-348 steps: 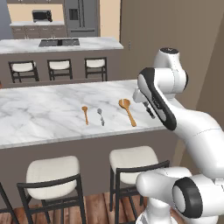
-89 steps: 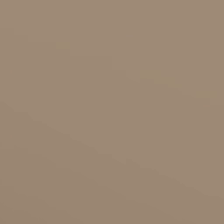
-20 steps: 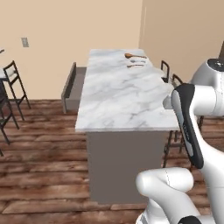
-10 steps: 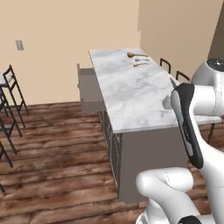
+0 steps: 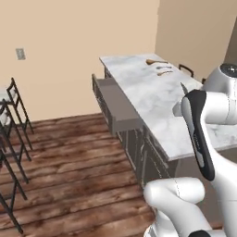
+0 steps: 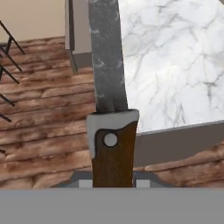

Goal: Pick up the metallic utensils from the counter and place them in the open drawer. Make sure not to pick up any wooden utensils.

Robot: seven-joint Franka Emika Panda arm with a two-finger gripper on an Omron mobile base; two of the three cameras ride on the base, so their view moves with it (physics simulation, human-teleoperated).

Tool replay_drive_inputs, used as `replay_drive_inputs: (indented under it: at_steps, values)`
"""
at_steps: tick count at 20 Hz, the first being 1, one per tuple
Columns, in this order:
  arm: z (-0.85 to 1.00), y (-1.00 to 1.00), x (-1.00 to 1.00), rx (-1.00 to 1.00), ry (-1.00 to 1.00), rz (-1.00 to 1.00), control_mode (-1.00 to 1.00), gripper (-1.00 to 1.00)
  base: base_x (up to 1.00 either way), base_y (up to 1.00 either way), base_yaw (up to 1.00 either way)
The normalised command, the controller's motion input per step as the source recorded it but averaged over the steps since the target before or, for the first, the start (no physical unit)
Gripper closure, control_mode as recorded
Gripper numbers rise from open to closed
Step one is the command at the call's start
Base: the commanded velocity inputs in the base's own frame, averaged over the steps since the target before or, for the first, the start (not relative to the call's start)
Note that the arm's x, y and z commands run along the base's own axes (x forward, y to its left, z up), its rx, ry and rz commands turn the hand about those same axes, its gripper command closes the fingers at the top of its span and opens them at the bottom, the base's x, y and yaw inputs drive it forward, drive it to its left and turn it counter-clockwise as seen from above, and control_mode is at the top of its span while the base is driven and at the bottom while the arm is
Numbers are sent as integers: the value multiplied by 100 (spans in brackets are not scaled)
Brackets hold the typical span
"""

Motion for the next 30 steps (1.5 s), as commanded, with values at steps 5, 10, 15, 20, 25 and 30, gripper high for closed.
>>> replay_drive_inputs:
  at_steps: [5,10,15,20,25,30]
  values:
    - [0,0,0,0,0,0,100,100,58,72,-13]
    - [0,0,0,0,0,0,100,100,36,54,-12]
    - [0,0,0,0,0,0,100,100,74,27,-5]
    - [0,0,0,0,0,0,100,100,88,67,-7]
    - [0,0,0,0,0,0,100,100,88,39,-2]
    - [0,0,0,0,0,0,100,100,69,-17,0]
